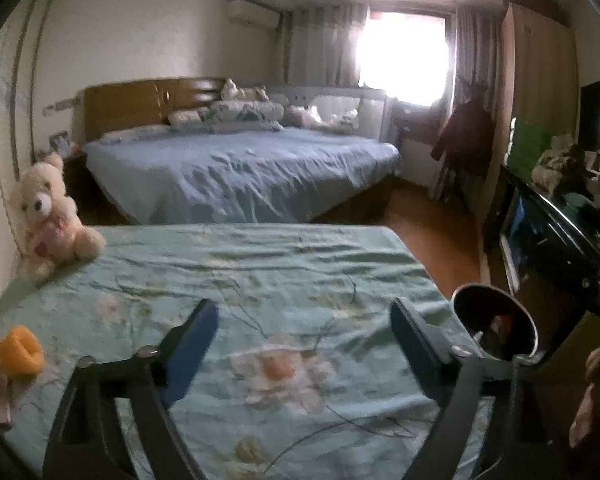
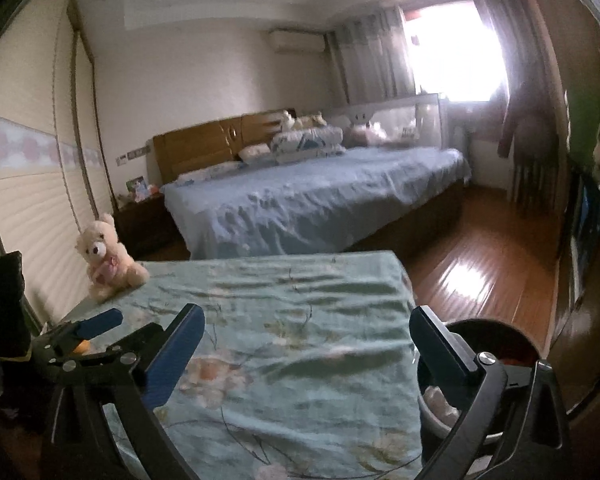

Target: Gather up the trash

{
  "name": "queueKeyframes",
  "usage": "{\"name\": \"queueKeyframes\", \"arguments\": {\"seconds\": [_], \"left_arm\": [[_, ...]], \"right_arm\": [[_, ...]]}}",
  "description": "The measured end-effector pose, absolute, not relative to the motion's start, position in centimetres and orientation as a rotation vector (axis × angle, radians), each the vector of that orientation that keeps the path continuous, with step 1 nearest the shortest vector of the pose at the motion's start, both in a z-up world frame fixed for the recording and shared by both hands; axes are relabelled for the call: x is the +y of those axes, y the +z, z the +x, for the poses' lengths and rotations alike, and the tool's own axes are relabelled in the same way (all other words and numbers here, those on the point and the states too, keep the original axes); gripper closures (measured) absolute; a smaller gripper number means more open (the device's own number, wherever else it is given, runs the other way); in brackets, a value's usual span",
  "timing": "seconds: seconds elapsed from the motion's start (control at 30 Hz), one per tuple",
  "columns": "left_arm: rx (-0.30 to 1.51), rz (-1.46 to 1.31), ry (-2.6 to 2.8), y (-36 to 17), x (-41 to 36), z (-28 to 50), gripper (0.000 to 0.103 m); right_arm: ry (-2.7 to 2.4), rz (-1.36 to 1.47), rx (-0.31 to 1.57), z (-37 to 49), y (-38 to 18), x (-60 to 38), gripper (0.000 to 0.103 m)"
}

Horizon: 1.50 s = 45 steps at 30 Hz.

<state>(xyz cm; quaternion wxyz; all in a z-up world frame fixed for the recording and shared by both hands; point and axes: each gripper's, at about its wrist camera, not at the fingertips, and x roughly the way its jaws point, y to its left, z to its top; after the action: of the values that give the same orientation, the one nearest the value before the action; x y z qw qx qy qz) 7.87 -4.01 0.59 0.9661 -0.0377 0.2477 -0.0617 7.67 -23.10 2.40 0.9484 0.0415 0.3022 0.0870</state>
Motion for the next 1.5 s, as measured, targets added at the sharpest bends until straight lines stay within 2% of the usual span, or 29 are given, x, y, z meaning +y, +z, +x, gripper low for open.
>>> {"name": "queueKeyframes", "arguments": {"seconds": [0.03, 0.3, 0.5, 1.5], "left_arm": [[0.483, -0.07, -0.11, 0.5, -4.0, 7.6, 0.001], [0.446, -0.024, -0.058, -1.8, -4.7, 6.7, 0.001], [0.439, 0.001, -0.04, -2.9, -5.1, 7.1, 0.001], [0.418, -0.007, -0.043, -2.9, -4.6, 6.7, 0.001]], "right_arm": [[0.164, 0.075, 0.61, 7.5, 2.1, -23.0, 0.0], [0.064, 0.072, 0.612, 7.3, -2.7, -23.1, 0.0], [0.047, 0.065, 0.608, 7.3, -4.2, -23.5, 0.0], [0.054, 0.061, 0.562, 6.5, -3.0, -23.4, 0.0]]}}
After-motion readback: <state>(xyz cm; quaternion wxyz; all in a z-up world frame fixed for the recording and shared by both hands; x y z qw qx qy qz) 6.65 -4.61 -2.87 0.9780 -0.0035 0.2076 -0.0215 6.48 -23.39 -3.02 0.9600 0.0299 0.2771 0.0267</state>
